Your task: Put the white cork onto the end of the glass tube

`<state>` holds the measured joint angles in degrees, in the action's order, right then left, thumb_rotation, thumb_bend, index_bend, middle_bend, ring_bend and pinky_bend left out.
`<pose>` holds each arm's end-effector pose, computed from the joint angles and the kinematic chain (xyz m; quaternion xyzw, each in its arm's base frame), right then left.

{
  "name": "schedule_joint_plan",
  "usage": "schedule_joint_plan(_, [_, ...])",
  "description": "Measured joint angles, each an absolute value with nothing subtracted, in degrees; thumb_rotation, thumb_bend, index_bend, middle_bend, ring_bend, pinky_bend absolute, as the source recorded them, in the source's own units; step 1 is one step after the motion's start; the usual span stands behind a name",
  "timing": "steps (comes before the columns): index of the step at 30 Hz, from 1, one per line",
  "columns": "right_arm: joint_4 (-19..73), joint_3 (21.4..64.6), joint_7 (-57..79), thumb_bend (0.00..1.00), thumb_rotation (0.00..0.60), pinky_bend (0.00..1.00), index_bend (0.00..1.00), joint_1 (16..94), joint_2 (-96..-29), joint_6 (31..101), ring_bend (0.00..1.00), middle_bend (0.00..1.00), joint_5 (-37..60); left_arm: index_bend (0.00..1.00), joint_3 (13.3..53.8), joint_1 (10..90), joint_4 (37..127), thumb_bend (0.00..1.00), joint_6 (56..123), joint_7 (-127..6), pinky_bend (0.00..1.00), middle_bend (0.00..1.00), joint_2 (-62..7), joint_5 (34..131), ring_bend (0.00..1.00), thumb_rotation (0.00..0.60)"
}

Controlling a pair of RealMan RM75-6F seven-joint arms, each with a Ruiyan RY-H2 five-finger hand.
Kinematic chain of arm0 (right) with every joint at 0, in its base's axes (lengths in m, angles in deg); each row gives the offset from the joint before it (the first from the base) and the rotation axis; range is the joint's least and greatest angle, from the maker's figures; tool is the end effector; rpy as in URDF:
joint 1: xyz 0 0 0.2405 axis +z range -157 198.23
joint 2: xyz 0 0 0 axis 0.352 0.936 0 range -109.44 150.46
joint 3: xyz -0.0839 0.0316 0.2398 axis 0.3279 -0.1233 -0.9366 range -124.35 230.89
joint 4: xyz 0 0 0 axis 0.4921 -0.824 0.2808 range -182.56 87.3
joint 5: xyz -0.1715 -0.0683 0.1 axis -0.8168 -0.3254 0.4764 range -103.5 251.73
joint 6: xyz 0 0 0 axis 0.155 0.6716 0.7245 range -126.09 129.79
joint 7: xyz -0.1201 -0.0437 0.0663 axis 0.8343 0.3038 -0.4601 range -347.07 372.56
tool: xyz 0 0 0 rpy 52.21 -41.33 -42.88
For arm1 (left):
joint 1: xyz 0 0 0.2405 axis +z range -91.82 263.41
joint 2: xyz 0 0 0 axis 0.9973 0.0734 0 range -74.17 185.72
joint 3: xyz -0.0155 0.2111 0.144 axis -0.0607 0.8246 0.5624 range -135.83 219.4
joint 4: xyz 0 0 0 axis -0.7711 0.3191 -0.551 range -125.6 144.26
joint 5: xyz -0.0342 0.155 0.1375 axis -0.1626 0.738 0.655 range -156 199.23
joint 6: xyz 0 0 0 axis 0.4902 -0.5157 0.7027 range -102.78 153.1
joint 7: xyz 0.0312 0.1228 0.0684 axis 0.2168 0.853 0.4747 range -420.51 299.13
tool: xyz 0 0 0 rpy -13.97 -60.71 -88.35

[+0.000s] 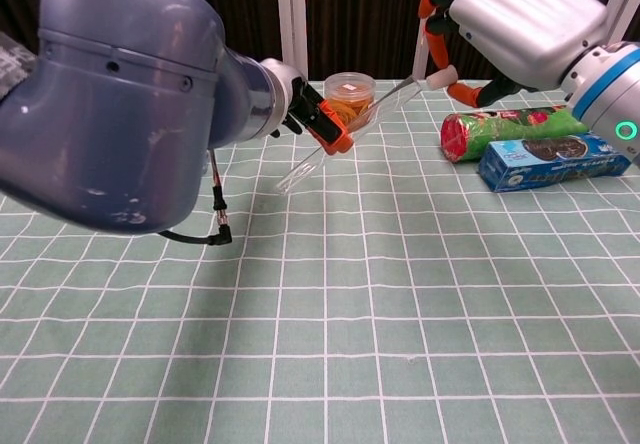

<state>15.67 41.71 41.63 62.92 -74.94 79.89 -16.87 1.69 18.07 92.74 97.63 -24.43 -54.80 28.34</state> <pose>-0.1315 -0.3645 0.0243 0.7070 -0.0148 0.4451 0.5494 0.0255 0.3713 -0.0666 -0.5023 -0.6735 -0.3782 0.3887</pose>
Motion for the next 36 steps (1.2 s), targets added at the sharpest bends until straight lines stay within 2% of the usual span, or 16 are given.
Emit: schedule_joint_plan(36, [15.95,41.60,42.83,0.37,0.600,0.00,0.66,63.11,-75.48,79.56,0.11,0.26,-16.46,0.57,1.78,18.11,92.56,0.62,97.58,-24.90,0.00,0.47,-55.31,28.34,0.13,0.600])
